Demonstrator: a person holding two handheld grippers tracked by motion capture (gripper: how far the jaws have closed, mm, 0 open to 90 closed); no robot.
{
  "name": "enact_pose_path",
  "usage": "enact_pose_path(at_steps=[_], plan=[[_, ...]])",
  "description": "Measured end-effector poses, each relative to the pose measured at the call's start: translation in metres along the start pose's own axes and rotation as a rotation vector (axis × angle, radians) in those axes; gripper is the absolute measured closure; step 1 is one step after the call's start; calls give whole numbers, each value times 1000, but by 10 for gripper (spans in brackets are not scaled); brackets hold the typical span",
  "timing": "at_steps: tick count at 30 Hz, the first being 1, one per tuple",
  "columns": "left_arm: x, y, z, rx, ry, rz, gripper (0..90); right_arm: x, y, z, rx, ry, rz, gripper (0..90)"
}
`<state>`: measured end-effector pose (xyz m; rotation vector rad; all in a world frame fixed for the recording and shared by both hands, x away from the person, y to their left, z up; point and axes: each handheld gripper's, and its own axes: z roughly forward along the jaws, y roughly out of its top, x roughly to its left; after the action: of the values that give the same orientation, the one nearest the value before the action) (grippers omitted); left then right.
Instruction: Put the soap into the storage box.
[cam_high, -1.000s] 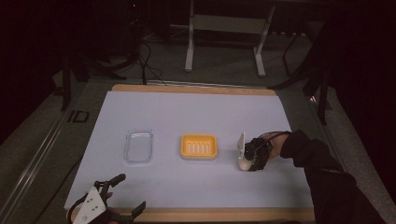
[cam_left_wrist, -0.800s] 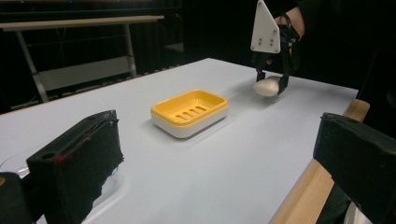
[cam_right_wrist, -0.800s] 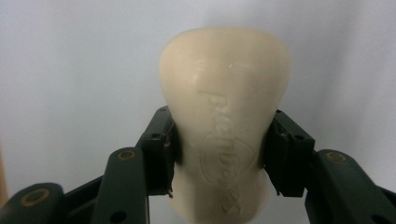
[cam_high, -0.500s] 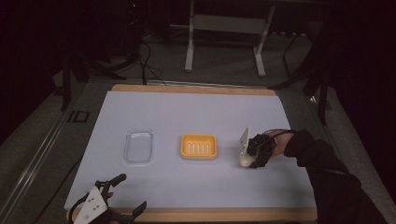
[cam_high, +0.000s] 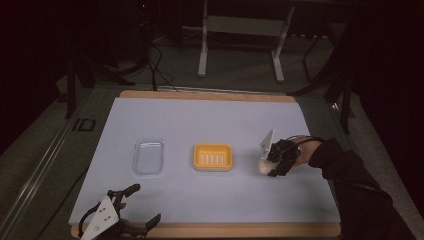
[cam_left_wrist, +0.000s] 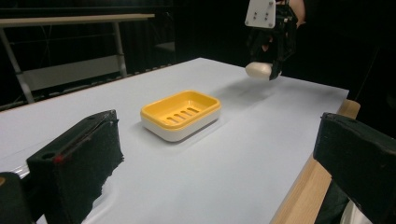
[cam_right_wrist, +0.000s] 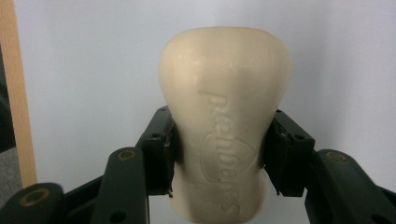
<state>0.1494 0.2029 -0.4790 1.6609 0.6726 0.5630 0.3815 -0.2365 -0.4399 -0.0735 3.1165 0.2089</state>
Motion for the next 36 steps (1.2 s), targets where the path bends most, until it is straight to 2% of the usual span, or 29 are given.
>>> enact_pose_path(at_steps=[16, 25, 32, 36], plan=[[4, 4, 15, -12, -46, 6, 12, -1, 14, -26, -35, -24, 47, 497], [4, 6, 18, -12, -66, 10, 11, -4, 24, -36, -22, -32, 62, 497], [4, 6, 19, -14, -72, 12, 12, -8, 33, -41, -48, -39, 54, 498], [4, 6, 19, -9, -75, 14, 12, -11, 42, -41, -42, -29, 51, 498]])
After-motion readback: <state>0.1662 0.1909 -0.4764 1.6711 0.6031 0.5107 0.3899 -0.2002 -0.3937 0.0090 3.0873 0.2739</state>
